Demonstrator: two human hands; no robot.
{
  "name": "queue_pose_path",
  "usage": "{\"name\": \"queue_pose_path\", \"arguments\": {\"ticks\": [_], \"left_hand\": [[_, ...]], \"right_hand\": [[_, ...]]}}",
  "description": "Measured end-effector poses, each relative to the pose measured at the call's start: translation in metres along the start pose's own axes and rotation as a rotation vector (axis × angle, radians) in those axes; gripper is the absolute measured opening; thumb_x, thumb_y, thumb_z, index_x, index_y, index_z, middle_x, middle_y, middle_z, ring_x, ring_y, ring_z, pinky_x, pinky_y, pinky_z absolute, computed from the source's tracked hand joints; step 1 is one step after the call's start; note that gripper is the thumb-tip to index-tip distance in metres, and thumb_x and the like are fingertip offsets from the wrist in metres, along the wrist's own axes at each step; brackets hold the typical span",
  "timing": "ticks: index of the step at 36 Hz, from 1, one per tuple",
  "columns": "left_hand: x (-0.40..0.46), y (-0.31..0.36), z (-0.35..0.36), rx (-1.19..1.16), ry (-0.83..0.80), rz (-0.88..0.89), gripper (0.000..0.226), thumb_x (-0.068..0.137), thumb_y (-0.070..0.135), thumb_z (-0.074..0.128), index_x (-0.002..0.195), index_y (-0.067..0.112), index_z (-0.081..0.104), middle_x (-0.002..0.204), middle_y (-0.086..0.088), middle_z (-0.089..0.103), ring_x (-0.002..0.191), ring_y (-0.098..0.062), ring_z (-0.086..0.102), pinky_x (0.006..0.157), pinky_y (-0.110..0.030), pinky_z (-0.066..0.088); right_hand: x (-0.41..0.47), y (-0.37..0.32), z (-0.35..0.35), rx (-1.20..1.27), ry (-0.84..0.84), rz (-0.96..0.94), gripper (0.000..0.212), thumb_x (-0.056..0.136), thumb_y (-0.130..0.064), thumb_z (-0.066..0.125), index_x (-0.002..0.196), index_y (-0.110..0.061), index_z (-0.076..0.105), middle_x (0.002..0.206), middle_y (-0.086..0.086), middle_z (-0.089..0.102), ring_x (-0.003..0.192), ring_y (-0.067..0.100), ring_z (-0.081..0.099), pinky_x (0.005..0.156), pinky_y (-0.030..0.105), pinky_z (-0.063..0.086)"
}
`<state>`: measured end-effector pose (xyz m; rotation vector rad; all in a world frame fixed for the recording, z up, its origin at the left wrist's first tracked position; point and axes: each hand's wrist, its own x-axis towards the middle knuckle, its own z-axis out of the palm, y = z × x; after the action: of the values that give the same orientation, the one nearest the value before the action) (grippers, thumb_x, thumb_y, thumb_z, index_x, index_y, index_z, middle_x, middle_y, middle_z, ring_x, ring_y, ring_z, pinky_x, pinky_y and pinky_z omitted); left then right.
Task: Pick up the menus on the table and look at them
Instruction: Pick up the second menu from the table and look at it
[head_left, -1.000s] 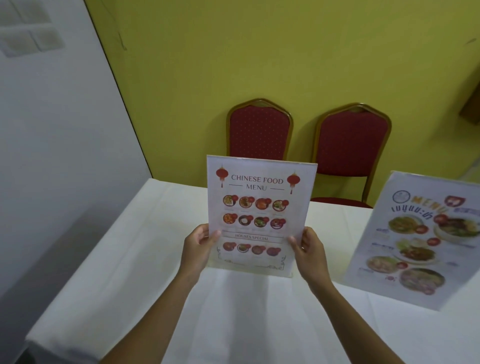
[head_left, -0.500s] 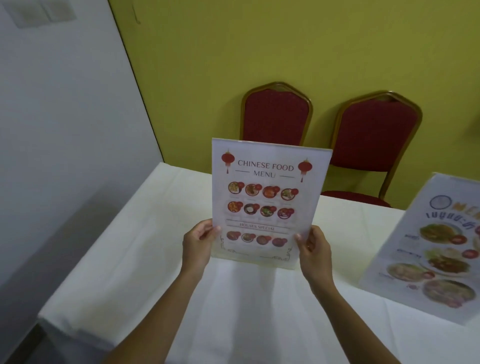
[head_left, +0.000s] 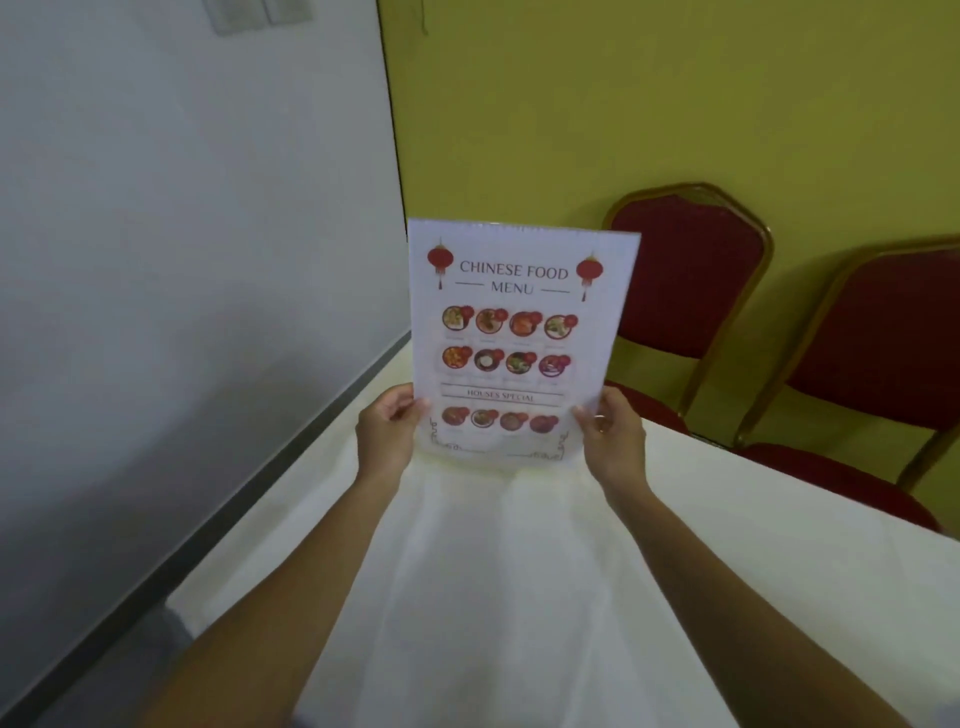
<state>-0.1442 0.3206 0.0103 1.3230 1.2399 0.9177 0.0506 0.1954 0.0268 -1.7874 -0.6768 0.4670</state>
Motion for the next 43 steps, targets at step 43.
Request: {"name": "queue_pose_path", "arguments": {"ticks": [43], "left_hand": [[0.069, 0.031, -0.004, 0.115, 0.086, -0.026, 0.03, 0.093, 0.014, 0.058, 0.123, 0.012, 0.06, 0.126, -0.006, 0.064, 0.091, -0.012, 0.058, 0.067, -0.02, 0.049]], "right_hand": [[0.077, -0.023, 0.075, -0.07, -0.089, 0.128, 0.023, 0.096, -0.006, 0.047, 0.115, -0.006, 0.059, 0.116, 0.011, 0.066, 0.091, 0.019, 0.059, 0.071, 0.028, 0.047]]}}
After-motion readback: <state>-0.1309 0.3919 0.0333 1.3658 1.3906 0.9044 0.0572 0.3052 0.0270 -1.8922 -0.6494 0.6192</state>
